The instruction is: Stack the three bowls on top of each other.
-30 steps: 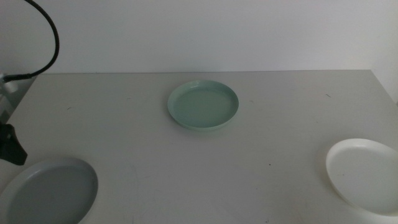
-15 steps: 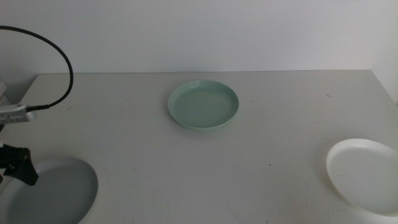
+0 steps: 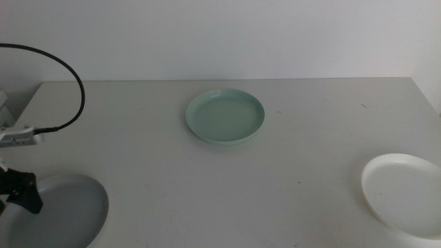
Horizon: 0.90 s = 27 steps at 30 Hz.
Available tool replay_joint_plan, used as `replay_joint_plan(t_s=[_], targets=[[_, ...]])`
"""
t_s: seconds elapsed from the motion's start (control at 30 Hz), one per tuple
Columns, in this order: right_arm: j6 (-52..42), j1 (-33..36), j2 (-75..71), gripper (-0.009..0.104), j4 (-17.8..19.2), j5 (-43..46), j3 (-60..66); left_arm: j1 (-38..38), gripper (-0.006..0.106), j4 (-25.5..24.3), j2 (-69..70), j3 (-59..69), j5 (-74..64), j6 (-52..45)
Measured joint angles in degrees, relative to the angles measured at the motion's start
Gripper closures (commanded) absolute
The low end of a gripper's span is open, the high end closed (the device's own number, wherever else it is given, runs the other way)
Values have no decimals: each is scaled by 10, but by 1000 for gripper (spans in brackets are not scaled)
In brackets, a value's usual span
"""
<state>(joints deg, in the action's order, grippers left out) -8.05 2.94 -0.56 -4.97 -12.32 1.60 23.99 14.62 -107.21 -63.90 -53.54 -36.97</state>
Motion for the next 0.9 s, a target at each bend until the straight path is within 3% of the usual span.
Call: replay_joint_plan(t_s=[0.13,0.57,0.63,0.9], targets=[[0,0,0,40,0,0,0,0,13,-2,-3,-1,-1,10],[0,0,0,40,0,0,0,2,95,-14,-15,-7,-16,19],[0,0,0,40,0,0,0,2,100,-14,-16,-7,-25,19],[0,0,0,40,0,0,0,2,100,-16,-5,-5,-36,19]])
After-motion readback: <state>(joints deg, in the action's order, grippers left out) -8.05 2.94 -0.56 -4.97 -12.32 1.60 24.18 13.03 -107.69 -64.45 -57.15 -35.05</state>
